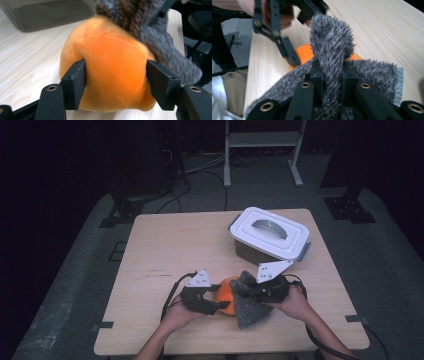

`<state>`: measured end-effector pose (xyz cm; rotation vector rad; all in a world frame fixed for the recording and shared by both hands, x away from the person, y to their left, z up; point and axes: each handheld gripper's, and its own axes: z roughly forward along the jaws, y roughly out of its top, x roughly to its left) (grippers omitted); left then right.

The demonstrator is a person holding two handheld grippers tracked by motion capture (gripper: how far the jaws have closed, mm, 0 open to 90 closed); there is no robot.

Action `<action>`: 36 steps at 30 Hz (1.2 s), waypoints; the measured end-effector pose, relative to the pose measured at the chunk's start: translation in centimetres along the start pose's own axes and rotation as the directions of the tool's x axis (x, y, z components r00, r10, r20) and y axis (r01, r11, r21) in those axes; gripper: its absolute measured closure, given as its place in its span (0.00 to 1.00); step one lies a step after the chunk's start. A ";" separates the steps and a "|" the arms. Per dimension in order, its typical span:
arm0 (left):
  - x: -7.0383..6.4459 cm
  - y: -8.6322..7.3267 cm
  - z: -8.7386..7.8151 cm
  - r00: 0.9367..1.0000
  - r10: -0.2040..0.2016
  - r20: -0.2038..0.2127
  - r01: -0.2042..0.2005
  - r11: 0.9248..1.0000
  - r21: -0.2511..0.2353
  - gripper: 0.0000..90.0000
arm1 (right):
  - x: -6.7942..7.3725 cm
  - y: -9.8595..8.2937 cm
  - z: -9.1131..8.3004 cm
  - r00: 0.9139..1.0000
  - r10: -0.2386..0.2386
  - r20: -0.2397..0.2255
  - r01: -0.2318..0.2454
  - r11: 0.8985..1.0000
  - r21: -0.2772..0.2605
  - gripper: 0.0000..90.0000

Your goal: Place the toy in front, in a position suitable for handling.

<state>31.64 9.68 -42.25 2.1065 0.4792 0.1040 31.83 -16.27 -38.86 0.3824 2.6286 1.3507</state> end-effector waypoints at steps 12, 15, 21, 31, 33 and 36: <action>0.0 -0.2 -0.1 0.999 0.013 0.044 -0.014 1.000 0.017 0.37 | -1.1 -3.5 -1.6 0.994 0.111 0.013 -0.111 0.994 -0.023 0.85; -0.1 0.0 -0.1 0.999 0.009 0.042 -0.009 1.000 0.002 0.38 | -0.4 -1.5 -1.9 0.998 0.068 0.000 -0.068 0.997 -0.026 0.85; -0.5 0.4 0.1 0.999 0.031 0.031 -0.031 0.999 0.008 0.38 | 0.6 1.6 0.1 0.999 -0.024 -0.021 0.024 1.000 0.003 0.85; -0.1 -0.6 -0.2 0.999 0.026 0.031 -0.027 0.999 0.031 0.37 | -0.8 -1.5 -0.6 0.997 0.074 -0.019 -0.074 0.997 -0.030 0.84; -0.1 -0.7 -0.2 0.999 0.023 0.032 -0.024 0.999 0.031 0.37 | -0.9 -1.8 -0.8 0.996 0.083 -0.015 -0.083 0.996 -0.031 0.84; 0.0 -0.4 -0.3 0.999 0.025 0.048 -0.026 0.999 0.021 0.32 | -1.2 -3.2 -1.2 0.993 0.117 -0.017 -0.118 0.992 -0.040 0.84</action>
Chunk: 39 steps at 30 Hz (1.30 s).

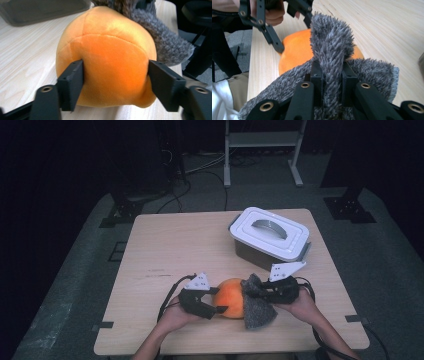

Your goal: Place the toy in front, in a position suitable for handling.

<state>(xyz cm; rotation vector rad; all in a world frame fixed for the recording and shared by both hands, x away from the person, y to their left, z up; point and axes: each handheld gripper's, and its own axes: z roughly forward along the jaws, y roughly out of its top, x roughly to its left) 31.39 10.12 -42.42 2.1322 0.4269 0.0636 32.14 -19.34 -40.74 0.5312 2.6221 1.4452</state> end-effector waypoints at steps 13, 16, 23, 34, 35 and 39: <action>-0.4 0.3 0.6 0.999 0.041 0.001 -0.041 0.999 0.009 0.33 | 3.0 2.3 1.1 0.993 -0.108 -0.042 0.107 0.994 -0.014 0.84; -1.1 0.5 0.8 0.995 0.101 -0.011 -0.101 0.995 0.022 0.33 | 3.1 3.2 1.8 0.991 -0.127 -0.037 0.127 0.992 -0.003 0.84; -0.9 -0.1 0.3 0.995 0.100 -0.009 -0.099 0.995 0.032 0.35 | 2.0 3.2 2.1 0.994 -0.101 -0.031 0.101 0.995 0.008 0.84; 0.1 0.3 0.3 1.000 0.004 0.007 -0.004 1.000 0.008 0.19 | -0.2 -0.9 -0.6 1.000 0.028 -0.001 -0.028 1.000 -0.001 0.84; 0.2 0.2 0.4 1.000 -0.003 0.027 0.002 1.000 0.016 0.25 | -0.1 -0.6 -0.6 1.000 0.022 -0.004 -0.022 1.000 0.005 0.84; -0.6 0.5 0.4 0.999 0.049 -0.003 -0.049 0.998 0.036 0.30 | 0.4 0.6 -0.2 1.000 -0.013 -0.010 0.013 1.000 0.014 0.84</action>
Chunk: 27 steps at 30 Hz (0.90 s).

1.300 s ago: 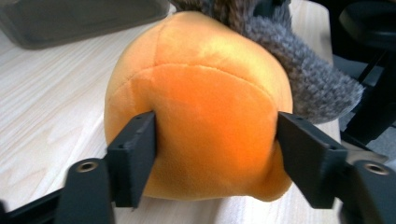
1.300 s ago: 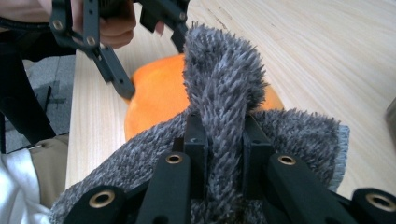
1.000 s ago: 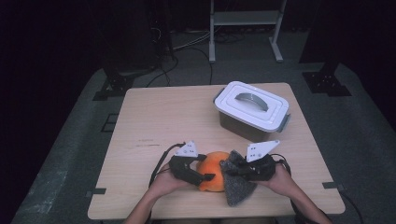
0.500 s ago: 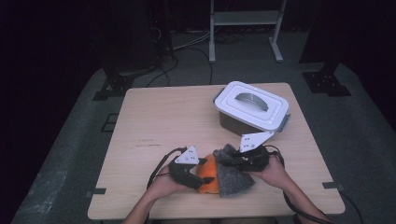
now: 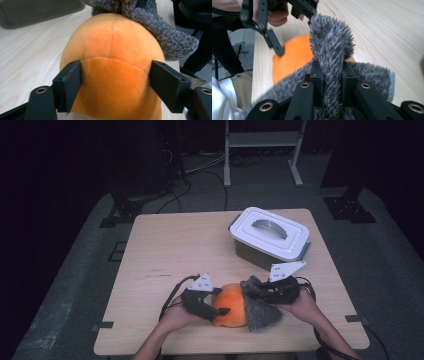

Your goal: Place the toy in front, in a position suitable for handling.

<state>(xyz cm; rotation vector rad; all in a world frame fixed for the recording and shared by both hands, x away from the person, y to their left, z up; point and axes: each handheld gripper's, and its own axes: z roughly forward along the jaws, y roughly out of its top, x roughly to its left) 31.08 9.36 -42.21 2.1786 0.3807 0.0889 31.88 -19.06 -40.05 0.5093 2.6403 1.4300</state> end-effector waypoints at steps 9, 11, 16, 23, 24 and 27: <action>-0.8 0.2 -0.1 0.997 0.067 -0.028 -0.066 0.998 0.012 0.34 | 1.5 3.8 2.9 0.994 -0.106 -0.032 0.108 0.993 0.043 0.84; -0.6 0.0 -0.1 0.998 0.058 -0.025 -0.058 0.998 0.005 0.34 | 1.3 3.6 2.9 0.995 -0.098 -0.033 0.099 0.994 0.035 0.84; -0.3 -0.3 -0.1 0.999 0.043 -0.009 -0.043 0.999 -0.003 0.33 | -0.3 0.9 1.2 1.000 -0.001 -0.021 0.001 1.000 -0.007 0.83; 0.1 0.2 0.8 1.000 -0.019 0.001 0.019 0.999 0.026 0.10 | -0.9 -2.3 -0.4 0.995 0.090 -0.039 -0.091 0.995 -0.027 0.83; 0.2 0.3 1.1 1.000 -0.027 0.007 0.027 0.999 0.032 0.06 | -0.5 -2.2 -0.3 0.996 0.073 -0.048 -0.074 0.997 -0.023 0.83; 0.4 0.6 1.8 0.999 -0.045 0.011 0.044 0.997 0.067 0.03 | 0.0 -1.7 -0.1 0.997 0.051 -0.054 -0.052 0.998 -0.021 0.83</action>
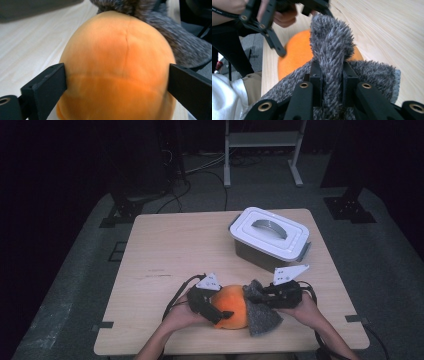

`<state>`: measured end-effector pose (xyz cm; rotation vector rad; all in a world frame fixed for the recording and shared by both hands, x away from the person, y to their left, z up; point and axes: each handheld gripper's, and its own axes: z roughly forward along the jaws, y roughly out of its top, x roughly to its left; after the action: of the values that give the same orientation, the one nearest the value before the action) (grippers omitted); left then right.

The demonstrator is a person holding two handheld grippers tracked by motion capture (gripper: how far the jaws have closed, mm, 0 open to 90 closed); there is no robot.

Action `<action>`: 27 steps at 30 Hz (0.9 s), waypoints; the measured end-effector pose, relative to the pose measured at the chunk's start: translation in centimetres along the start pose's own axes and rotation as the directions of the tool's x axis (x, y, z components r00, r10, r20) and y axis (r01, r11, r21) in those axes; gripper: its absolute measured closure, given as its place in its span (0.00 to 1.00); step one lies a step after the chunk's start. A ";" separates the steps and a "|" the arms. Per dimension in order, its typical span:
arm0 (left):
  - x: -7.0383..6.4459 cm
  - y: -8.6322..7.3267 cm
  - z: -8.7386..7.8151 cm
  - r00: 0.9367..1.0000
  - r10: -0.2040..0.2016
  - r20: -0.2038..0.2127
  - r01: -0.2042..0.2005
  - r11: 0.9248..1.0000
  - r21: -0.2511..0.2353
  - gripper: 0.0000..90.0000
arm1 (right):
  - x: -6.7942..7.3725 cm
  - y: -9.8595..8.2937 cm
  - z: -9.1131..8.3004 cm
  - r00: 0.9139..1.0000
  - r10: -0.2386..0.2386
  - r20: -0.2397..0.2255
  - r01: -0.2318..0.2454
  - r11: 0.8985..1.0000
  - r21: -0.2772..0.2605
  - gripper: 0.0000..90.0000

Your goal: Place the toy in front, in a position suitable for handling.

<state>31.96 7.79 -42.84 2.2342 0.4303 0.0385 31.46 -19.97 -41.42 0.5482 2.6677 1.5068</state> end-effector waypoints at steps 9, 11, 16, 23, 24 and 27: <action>-0.2 -0.4 -1.6 0.986 0.124 -0.110 -0.129 0.991 -0.041 0.42 | 0.5 3.2 1.2 0.998 -0.057 0.025 0.058 0.997 -0.053 0.84; 0.3 -0.5 -2.1 0.985 0.118 -0.126 -0.125 0.991 -0.049 0.42 | 0.0 3.2 1.6 0.998 -0.043 0.053 0.046 0.997 -0.062 0.84; 0.8 -1.8 -2.4 0.987 0.117 -0.106 -0.125 0.990 -0.067 0.39 | -1.7 0.9 1.8 0.998 0.033 0.061 -0.031 0.998 -0.047 0.84; 0.6 -2.3 -2.2 0.988 0.137 -0.075 -0.143 0.986 -0.086 0.38 | -2.6 -1.2 0.5 0.989 0.095 0.114 -0.094 0.995 -0.013 0.84; 0.4 -2.2 -2.1 0.986 0.149 -0.077 -0.155 0.984 -0.087 0.38 | -2.5 -0.9 0.3 0.990 0.093 0.108 -0.090 0.995 -0.033 0.84; -0.5 -1.6 -1.5 0.977 0.196 -0.083 -0.203 0.976 -0.077 0.38 | -1.9 0.7 0.4 0.994 0.061 0.086 -0.055 0.996 -0.068 0.84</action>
<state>30.79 9.65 -43.01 2.1892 0.2383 0.2432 33.49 -19.90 -41.36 0.6773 2.5482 1.5408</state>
